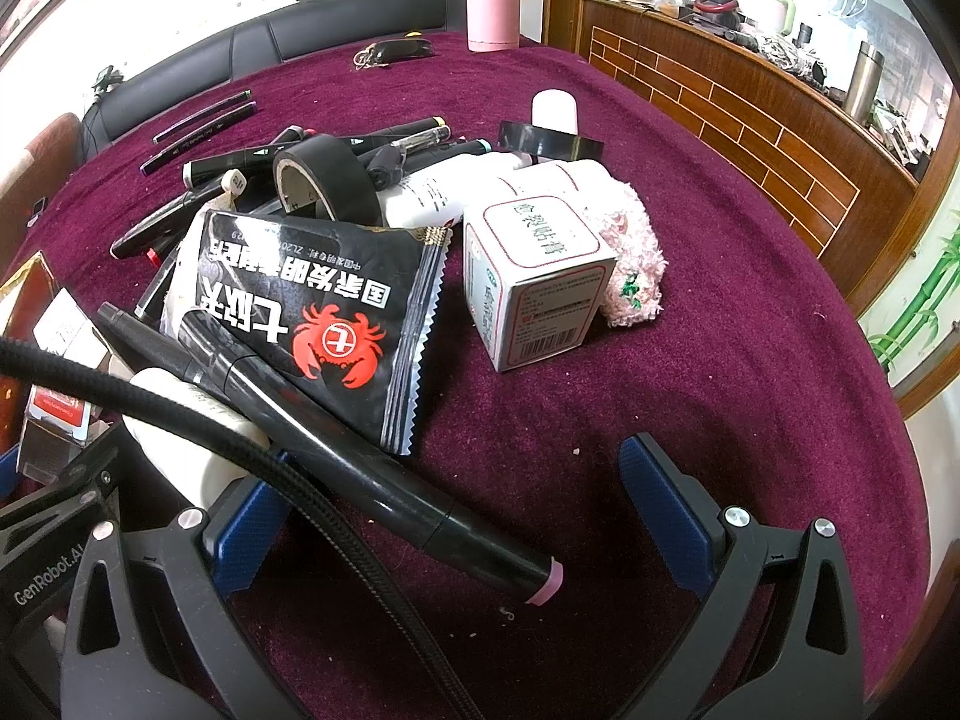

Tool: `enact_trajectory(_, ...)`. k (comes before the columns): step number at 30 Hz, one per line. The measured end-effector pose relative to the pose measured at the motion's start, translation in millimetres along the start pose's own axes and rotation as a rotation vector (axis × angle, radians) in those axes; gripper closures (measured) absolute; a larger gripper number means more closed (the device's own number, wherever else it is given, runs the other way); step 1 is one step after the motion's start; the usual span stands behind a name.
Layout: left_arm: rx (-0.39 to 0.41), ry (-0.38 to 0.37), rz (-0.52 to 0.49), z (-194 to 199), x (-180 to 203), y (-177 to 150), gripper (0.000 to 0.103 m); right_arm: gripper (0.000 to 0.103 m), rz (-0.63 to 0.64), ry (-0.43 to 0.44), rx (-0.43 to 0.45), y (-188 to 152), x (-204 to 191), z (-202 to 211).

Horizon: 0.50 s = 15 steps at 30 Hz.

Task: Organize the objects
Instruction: 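Reach the left tool to the silver-and-white tube box and grasp it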

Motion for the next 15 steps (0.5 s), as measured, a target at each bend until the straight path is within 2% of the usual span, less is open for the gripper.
enact_trajectory(2,-0.013,-0.025,-0.031,2,-1,-1,0.001,0.0,0.014,0.007,-0.013,1,1,-1)
enact_trajectory(5,-0.007,-0.019,-0.064,7,1,-5,0.001,0.0,0.037,0.022,-0.05,-2,1,0)
enact_trajectory(11,-0.038,-0.061,-0.109,18,0,-14,0.002,0.0,0.115,0.078,-0.057,-6,1,4)
enact_trajectory(12,-0.031,-0.066,-0.115,22,0,-16,0.002,0.002,0.118,0.084,-0.061,-7,1,5)
enact_trajectory(13,-0.015,-0.079,-0.12,29,0,-19,0.002,0.009,0.114,0.088,-0.058,-8,4,8)
enact_trajectory(15,0.03,-0.114,-0.142,48,-2,-24,0.002,0.012,0.089,0.094,-0.021,-7,13,20)
Point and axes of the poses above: each gripper's, at about its wrist camera, not at the fingertips, and z roughly against the way its jaws point, x to its right, y to its top, the point moved 5 cm from there along -z, roughly the way its jaws point, and after that the axes turned 6 degrees about x, right-handed, at the moved point
